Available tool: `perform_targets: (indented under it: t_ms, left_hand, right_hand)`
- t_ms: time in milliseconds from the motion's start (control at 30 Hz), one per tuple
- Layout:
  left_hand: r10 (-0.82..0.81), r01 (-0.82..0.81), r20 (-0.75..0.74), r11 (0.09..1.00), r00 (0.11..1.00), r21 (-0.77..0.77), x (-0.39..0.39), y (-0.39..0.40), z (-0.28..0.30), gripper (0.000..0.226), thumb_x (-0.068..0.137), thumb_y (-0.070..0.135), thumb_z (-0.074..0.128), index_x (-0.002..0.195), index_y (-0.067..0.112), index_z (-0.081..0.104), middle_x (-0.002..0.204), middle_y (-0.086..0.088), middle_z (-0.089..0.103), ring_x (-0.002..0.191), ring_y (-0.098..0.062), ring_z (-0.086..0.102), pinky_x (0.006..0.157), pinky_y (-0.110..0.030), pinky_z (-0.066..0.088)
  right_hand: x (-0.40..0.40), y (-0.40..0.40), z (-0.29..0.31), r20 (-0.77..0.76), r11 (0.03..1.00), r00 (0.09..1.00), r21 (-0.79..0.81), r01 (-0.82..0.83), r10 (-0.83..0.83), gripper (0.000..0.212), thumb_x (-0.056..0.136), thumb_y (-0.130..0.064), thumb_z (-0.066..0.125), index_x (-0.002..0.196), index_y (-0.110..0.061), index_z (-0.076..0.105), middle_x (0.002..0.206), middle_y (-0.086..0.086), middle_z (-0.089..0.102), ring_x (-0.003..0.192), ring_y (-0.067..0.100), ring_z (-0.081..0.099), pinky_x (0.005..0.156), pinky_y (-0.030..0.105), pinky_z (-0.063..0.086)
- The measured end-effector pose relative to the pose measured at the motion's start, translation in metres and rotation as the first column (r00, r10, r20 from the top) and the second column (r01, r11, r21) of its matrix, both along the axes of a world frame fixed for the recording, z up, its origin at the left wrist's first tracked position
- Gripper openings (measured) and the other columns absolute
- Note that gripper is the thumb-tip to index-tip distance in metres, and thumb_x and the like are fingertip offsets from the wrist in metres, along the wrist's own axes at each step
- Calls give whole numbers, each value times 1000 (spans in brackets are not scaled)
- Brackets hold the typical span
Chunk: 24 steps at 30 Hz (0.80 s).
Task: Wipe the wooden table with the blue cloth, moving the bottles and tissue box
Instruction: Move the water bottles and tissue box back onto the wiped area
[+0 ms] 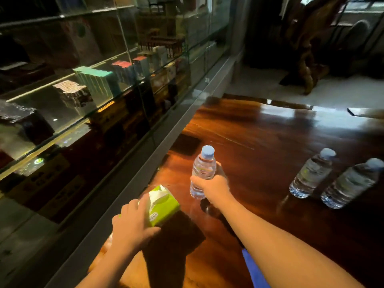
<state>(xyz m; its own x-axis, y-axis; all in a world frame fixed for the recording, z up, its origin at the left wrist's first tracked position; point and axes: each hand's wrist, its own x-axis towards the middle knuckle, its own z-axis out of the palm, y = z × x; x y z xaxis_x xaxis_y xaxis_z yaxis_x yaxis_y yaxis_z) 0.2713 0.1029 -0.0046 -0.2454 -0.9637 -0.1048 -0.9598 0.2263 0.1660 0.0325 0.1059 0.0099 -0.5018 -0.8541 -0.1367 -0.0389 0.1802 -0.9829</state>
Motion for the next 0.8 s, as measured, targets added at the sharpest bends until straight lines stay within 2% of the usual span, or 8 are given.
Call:
perform_targets:
  t_ms: [100,133,200,300,500,600,700,800]
  left_hand:
    - [-95,94,-43,995,995,-27,-32,-12,13,97,57,66,62,141,37,24,127,3,47,116,-21,43,86,-41,40]
    - [-118,117,-61,993,991,-25,-42,-16,16,97,55,66,62,141,38,24,128,3,47,117,-21,43,87,-41,39]
    - [-183,181,-89,983,979,-29,-67,-28,20,99,54,64,62,142,39,25,130,3,48,119,-22,43,87,-40,39]
    - [-300,297,-99,954,949,-47,-102,-49,21,100,55,63,63,144,39,23,131,3,48,120,-23,42,88,-38,39]
    - [-519,518,-21,855,855,-39,-168,-87,22,101,61,66,62,147,36,16,130,5,43,120,-23,42,90,-37,37]
    - [-607,607,-5,794,794,-23,-192,-109,17,101,62,63,63,147,35,16,131,6,42,119,-22,41,91,-38,36]
    - [-674,674,-4,738,739,36,-212,-132,8,103,61,63,62,148,35,15,134,5,40,123,-23,39,96,-39,37]
    - [-712,710,0,700,702,72,-229,-150,-2,104,63,61,65,149,34,14,137,4,38,125,-23,38,98,-40,35]
  right_hand:
    - [-39,18,5,3,995,995,24,98,-98,40,65,-8,83,86,-29,57,61,-10,64,46,2,62,43,12,46]
    - [-50,22,5,-6,991,992,50,126,-126,36,65,-10,83,83,-27,57,59,-12,62,43,0,60,40,9,43]
    - [-74,30,6,-57,977,981,99,189,-184,31,65,-21,85,82,-26,59,71,-10,66,53,1,63,48,10,45]
    - [-105,35,4,-106,946,960,172,276,-261,31,64,-31,85,79,-24,59,84,2,70,72,16,66,69,29,54]
    - [-149,34,-12,-182,887,897,162,432,-403,38,61,-32,86,70,-28,50,83,1,69,78,22,66,72,34,52]
    - [-164,30,-23,-188,859,866,144,492,-464,41,59,-32,86,83,-29,52,87,0,69,81,22,66,75,36,54]
    - [-177,24,-34,-178,843,849,130,522,-498,58,59,-32,85,106,-27,51,89,-5,67,84,20,67,77,37,54]
    - [-186,17,-43,-168,819,823,109,563,-543,66,58,-33,85,114,-23,50,95,-4,66,89,21,65,80,38,55]
